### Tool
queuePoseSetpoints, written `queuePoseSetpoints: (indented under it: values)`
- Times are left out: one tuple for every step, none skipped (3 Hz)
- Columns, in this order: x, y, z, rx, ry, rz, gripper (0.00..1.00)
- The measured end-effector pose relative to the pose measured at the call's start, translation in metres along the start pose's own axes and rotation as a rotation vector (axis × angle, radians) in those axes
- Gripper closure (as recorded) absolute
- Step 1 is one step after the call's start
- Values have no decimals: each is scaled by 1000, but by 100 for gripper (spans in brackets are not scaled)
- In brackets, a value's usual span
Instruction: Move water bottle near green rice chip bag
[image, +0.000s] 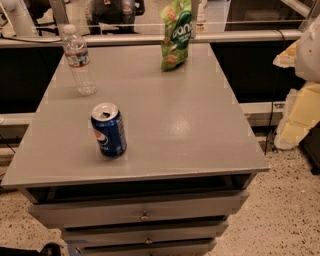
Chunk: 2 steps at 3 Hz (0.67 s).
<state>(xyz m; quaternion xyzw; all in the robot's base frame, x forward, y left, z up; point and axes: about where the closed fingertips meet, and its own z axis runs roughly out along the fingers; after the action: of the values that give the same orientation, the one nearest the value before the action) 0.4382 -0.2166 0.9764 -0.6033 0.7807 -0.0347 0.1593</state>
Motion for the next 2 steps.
queuePoseSetpoints:
  values:
    - [-2,-1,-1,11,-8,1,0]
    - [-15,-3,15,18,-75,32,0]
